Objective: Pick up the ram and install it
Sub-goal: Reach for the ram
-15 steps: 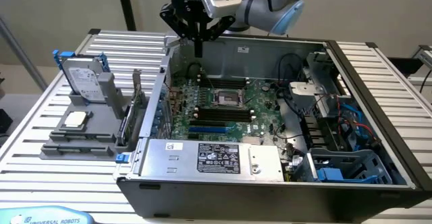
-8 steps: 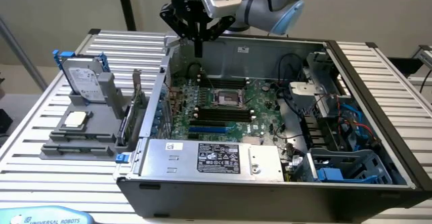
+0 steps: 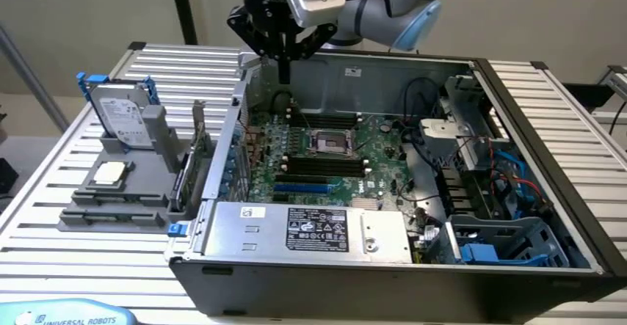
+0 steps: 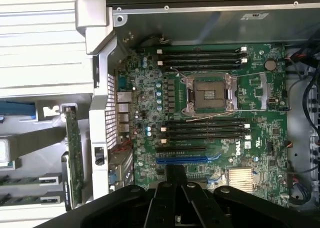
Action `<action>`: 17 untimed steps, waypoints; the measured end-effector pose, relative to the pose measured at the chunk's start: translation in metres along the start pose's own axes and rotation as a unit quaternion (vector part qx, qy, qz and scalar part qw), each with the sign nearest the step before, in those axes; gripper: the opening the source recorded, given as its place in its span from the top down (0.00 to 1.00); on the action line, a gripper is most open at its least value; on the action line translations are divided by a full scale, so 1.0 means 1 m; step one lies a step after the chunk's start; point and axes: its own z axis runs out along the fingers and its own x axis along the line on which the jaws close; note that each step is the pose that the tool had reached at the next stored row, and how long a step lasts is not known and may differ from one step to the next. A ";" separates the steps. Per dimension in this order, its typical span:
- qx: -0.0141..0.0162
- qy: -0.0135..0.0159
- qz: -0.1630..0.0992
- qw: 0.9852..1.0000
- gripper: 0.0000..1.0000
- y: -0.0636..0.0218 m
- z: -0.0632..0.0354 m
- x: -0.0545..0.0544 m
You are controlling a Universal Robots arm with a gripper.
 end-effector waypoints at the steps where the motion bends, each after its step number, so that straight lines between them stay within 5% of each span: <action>1: 0.000 0.000 0.000 1.000 0.89 -0.0015 -0.0001 0.003; 17: 0.000 0.000 0.000 1.000 0.89 -0.0361 -0.0031 0.069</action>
